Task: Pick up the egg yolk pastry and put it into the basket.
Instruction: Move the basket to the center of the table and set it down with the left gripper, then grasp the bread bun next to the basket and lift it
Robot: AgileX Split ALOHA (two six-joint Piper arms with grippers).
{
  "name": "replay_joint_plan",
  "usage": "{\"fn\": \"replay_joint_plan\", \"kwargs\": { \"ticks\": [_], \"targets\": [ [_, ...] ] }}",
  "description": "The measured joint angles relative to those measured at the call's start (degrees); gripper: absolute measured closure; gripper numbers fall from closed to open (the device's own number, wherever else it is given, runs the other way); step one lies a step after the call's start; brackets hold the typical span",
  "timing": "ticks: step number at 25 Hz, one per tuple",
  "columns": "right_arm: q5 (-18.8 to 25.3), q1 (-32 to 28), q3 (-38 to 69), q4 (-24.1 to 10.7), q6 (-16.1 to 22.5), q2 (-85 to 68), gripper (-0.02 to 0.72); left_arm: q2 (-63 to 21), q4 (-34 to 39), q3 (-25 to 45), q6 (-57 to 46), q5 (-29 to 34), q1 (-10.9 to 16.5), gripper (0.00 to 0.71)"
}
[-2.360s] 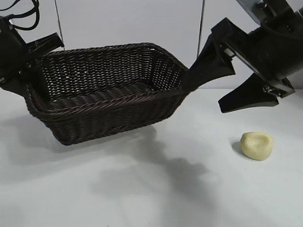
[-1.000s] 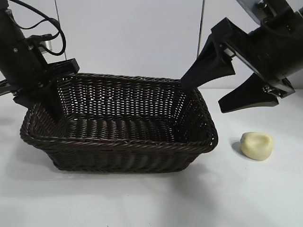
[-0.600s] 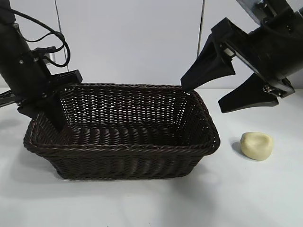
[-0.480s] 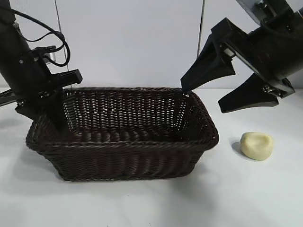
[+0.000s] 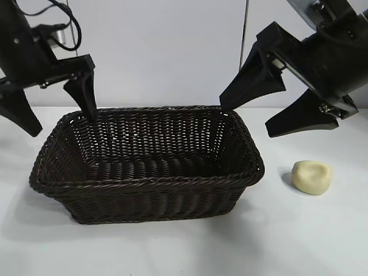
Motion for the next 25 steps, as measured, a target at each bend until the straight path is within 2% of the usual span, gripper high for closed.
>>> {"fn": "replay_joint_plan", "kwargs": {
  "ticks": [4,6,8,13,16,21,25],
  "targets": [
    [0.0,0.0,0.0,0.0,0.2,0.0,0.072,-2.9,6.4,-0.8,-1.7,1.6,0.1,0.017],
    [0.0,0.0,0.0,0.0,0.2,0.0,0.072,-2.9,9.1,-0.8,-2.7,2.4,1.1,0.016],
    [0.0,0.0,0.0,0.0,0.2,0.0,0.072,-2.6,9.8,-0.8,-3.0,2.8,2.9,0.016],
    [0.0,0.0,0.0,-0.1,0.2,0.0,0.072,-2.6,10.2,-0.8,-2.9,3.2,10.5,0.016],
    [0.0,0.0,0.0,-0.1,0.2,0.0,0.072,-2.6,11.1,-0.8,-2.7,5.1,13.9,0.016],
    [0.0,0.0,0.0,-0.1,1.0,0.0,0.072,-3.3,10.7,-0.8,-1.4,8.1,14.2,0.019],
    [0.0,0.0,0.0,-0.1,1.1,0.0,0.072,-7.7,11.5,0.9,-1.1,8.2,14.2,0.019]
  ]
}}
